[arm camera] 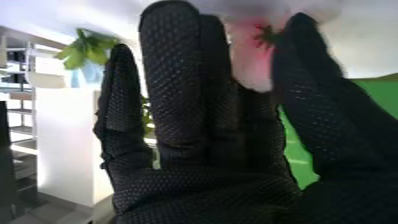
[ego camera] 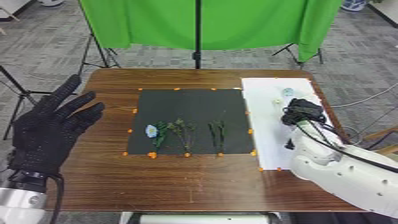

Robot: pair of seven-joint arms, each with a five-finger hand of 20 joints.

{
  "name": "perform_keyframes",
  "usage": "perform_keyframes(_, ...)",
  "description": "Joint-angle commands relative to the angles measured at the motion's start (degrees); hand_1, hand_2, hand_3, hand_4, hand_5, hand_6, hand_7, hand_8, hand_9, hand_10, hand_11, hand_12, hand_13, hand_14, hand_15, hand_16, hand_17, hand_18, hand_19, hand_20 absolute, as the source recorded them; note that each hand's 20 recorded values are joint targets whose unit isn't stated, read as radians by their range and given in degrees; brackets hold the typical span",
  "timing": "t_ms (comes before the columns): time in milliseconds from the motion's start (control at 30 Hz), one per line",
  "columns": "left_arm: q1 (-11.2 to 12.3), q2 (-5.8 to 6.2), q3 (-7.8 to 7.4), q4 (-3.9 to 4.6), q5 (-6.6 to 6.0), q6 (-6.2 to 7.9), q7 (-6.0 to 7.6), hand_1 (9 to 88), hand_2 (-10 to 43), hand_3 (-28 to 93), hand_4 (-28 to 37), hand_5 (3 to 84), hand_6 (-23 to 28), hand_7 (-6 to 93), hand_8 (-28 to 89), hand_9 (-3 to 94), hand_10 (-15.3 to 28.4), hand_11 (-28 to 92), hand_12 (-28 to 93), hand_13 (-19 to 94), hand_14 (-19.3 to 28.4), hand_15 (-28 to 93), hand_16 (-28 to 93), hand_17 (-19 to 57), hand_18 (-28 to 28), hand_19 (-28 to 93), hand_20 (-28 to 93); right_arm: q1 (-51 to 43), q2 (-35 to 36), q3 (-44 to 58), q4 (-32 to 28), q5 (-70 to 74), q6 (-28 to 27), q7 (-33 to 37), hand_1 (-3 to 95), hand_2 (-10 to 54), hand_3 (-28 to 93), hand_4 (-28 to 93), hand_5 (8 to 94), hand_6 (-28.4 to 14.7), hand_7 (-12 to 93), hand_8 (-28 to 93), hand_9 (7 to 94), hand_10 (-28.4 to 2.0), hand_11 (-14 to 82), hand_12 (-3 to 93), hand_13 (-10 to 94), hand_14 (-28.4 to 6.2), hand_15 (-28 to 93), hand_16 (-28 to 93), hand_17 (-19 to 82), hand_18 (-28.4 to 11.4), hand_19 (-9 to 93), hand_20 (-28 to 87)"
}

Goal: Arrange flowers

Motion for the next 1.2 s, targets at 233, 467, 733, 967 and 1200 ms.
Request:
perform_keyframes(233,0.3,-0.28,-0.28,0.33,0.19,-0.79,-0.89,20.4,6.9,75,-28.3,26.4,4.7,15.4,-11,23.8,17.8,20,12,16,26.1,45,-6,-13.2,23.6,50,29,2.8,0.0,-5.5,-2.4,-10.2,12.0,1.6,58.8,-9.5,59,-28,89.0,5.0,17,2,93.7,-5.0,11.2,27.8,87,-3.1,52,22,33,-19.8,79,24)
perform_keyframes(467,0.7,0.73,-1.47,-0.13,0.23,-1.06,-0.52,20.4,7.0,75,-28.3,26.4,4.8,15.3,-11,23.8,17.8,20,12,16,26.1,45,-6,-13.2,23.6,50,29,11.7,-4.4,-11.3,-6.5,-11.5,16.2,-2.1,57.4,-9.5,62,-28,89.3,4.8,17,3,93.7,-5.2,12.9,27.1,87,-3.1,53,23,33,-19.2,80,24)
perform_keyframes(733,-2.5,2.17,-1.43,0.44,0.51,-2.7,-1.47,20.4,6.9,75,-28.3,26.4,4.8,15.2,-11,23.8,17.8,20,12,16,26.1,45,-6,-13.1,23.6,50,29,26.4,-22.0,-22.7,-1.1,-6.9,18.2,-7.8,56.5,-9.5,64,-28,89.1,4.6,17,3,93.7,-5.1,12.4,27.6,86,-3.1,54,23,32,-18.5,81,24)
perform_keyframes(967,-5.7,5.9,-0.66,1.02,0.73,-4.41,1.91,20.2,6.9,75,-28.3,26.4,4.8,15.1,-11,23.8,17.8,20,12,16,26.2,45,-6,-12.5,24.0,52,30,33.9,-34.6,-29.3,4.9,1.9,20.5,-12.3,56.3,-9.5,63,-28,88.5,5.3,17,3,93.7,-5.2,15.3,28.1,85,-2.8,56,23,30,-17.8,82,24)
perform_keyframes(1200,-8.7,7.65,0.11,1.84,0.68,-5.68,2.61,20.0,6.8,75,-28.3,26.4,4.7,15.3,-11,24.0,17.9,19,12,17,26.3,45,-6,-11.4,24.4,53,32,37.7,-40.1,-34.8,7.7,12.4,22.5,-16.8,56.9,-9.5,61,-28,87.6,6.2,16,0,93.7,-4.9,20.6,27.2,83,-2.5,61,23,27,-16.8,81,26)
